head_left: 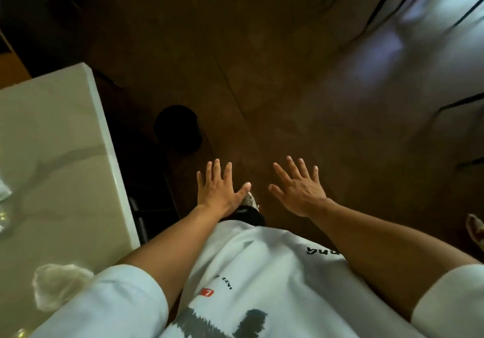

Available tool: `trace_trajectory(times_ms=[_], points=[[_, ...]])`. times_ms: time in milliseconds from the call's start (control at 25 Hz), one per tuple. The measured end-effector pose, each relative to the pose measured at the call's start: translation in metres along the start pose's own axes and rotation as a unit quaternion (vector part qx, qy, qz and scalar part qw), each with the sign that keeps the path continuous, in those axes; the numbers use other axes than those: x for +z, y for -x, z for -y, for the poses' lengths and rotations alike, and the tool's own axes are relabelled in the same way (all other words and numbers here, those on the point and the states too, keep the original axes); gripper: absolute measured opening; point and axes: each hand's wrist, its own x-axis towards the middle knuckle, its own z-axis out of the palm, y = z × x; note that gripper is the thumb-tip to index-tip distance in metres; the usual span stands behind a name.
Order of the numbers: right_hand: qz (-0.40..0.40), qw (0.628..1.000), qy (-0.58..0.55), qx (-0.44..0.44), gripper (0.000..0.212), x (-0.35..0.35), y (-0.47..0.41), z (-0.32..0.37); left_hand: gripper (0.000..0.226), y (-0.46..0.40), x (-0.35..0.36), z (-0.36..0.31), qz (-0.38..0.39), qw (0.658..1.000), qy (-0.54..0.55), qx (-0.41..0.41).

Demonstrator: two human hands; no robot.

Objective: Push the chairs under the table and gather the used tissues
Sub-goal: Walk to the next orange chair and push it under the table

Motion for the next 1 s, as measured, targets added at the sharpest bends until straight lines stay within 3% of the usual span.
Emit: trace_trajectory(times_ms=[120,480,720,1000], points=[[-0.001,1.0,0.0,-0.009,0.073,-0.063,-0.06,0.006,0.095,-0.048,-0.038,0.004,0.005,1.0,0.015,-0.027],[-0.005,0.983,0.098,-0.158,0.075,-0.217,-0.264,0.019,0.097,-0.195,-0.143,0.027,-0.005,0.984,0.073,-0.165],[0.007,0.952,0.159,-0.263,0.076,-0.339,-0.403,0.037,0.093,-0.296,-0.237,0.023,-0.039,0.944,0.142,-0.295],[0.034,0.904,0.235,-0.356,0.074,-0.44,-0.528,0.11,0.097,-0.387,-0.298,0.06,-0.05,0.906,0.196,-0.373]])
